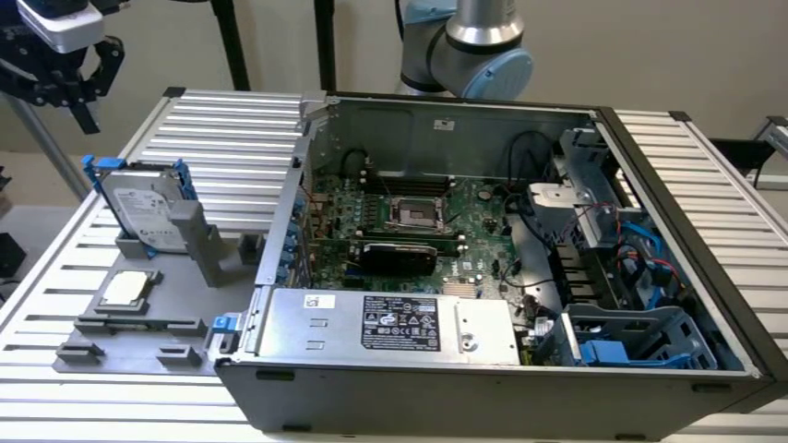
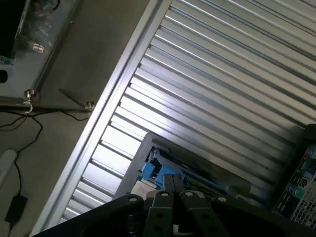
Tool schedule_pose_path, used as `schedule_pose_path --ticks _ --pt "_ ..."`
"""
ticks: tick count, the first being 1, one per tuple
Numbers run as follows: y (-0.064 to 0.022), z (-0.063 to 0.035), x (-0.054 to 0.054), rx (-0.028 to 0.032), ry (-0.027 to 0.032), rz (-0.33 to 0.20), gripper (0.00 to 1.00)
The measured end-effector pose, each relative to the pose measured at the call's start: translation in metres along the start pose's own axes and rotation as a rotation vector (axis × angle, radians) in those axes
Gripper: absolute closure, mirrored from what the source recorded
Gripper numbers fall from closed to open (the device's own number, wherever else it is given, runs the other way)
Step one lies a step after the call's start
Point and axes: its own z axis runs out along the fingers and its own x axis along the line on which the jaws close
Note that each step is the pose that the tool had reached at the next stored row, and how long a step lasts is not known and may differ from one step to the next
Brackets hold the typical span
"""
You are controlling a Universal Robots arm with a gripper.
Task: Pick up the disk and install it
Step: 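Pick up the disk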
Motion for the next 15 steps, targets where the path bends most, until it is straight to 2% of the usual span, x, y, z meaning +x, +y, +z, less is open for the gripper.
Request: schedule_pose_path --ticks 15 --pt "-0.0001 0.0013 0.0000 0.0010 0.0128 -0.272 0.89"
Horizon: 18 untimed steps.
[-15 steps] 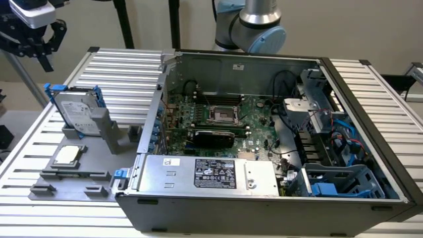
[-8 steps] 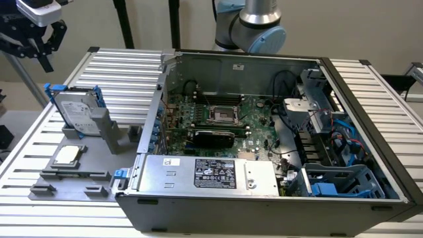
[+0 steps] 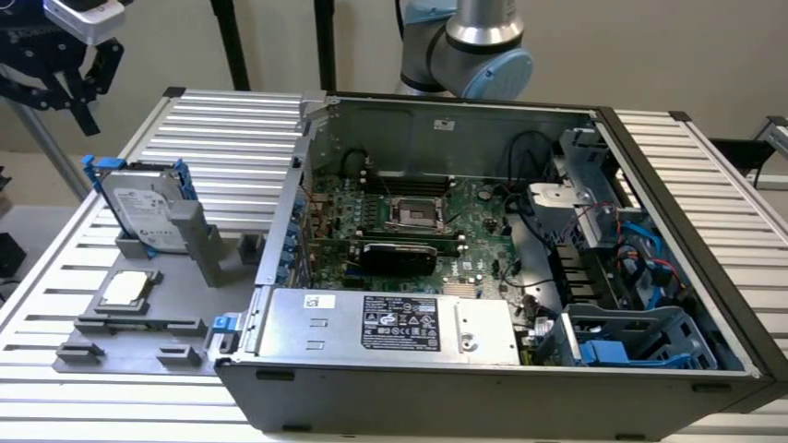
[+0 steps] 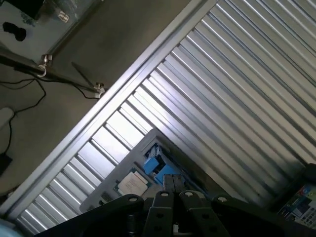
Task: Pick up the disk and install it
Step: 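Pick up the disk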
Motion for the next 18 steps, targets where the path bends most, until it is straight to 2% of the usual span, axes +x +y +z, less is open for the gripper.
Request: schedule_pose_path --ticks 18 --pt "-0.0001 0.0015 0.0000 0.0012 0.0154 -0.328 0.89"
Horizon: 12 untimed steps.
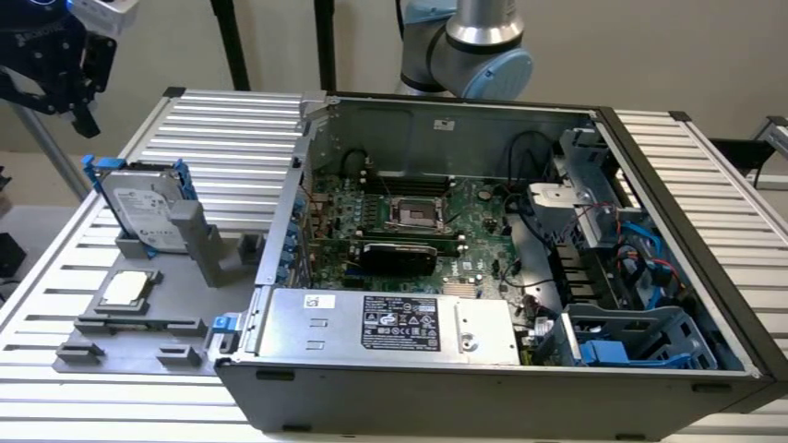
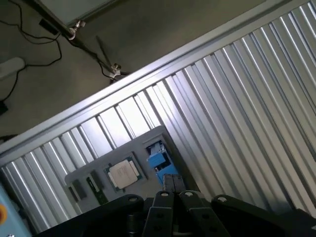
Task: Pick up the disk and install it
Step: 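Pick up the disk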
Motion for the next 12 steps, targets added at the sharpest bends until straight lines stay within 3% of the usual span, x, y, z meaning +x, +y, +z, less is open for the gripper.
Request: schedule_pose_path --ticks 12 --pt "-0.0016 0.0002 -0.0008 0.0016 0.0081 -0.182 0.89"
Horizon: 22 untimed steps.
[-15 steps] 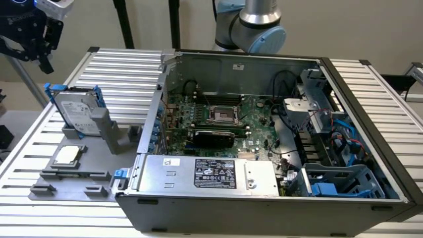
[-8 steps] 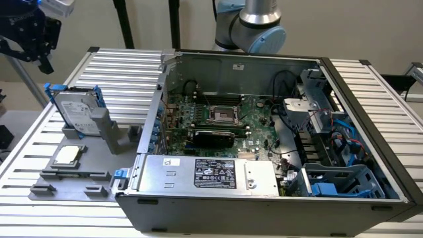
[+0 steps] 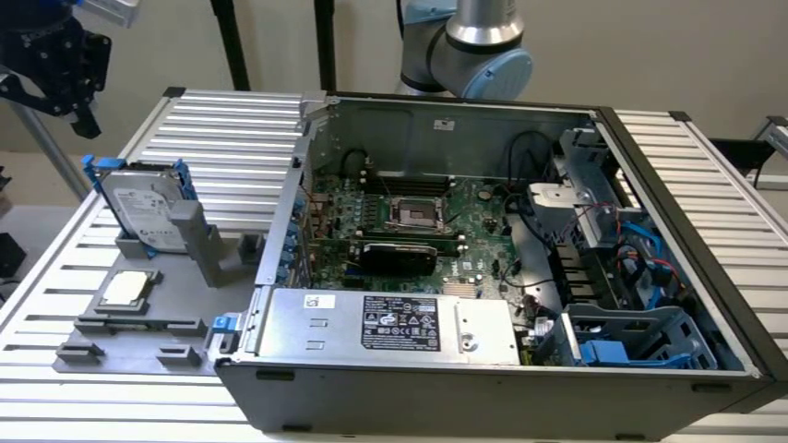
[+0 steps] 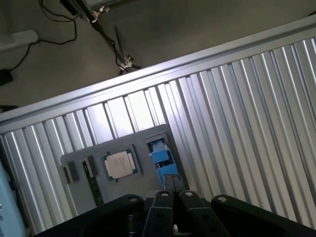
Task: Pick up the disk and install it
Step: 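Pick up the disk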
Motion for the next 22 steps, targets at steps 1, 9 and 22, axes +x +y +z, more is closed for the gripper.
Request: schedule_pose_path --ticks 1,9,22 --pt "-0.0003 0.0000 -0.0001 0.0003 0.0004 -0.011 0.89" --pt "-0.0023 0.0003 -0.0006 0.0041 0.0035 -0.103 0.89" --pt "-0.0030 0.0042 -0.0008 0.0272 0.0035 -0.232 0.89"
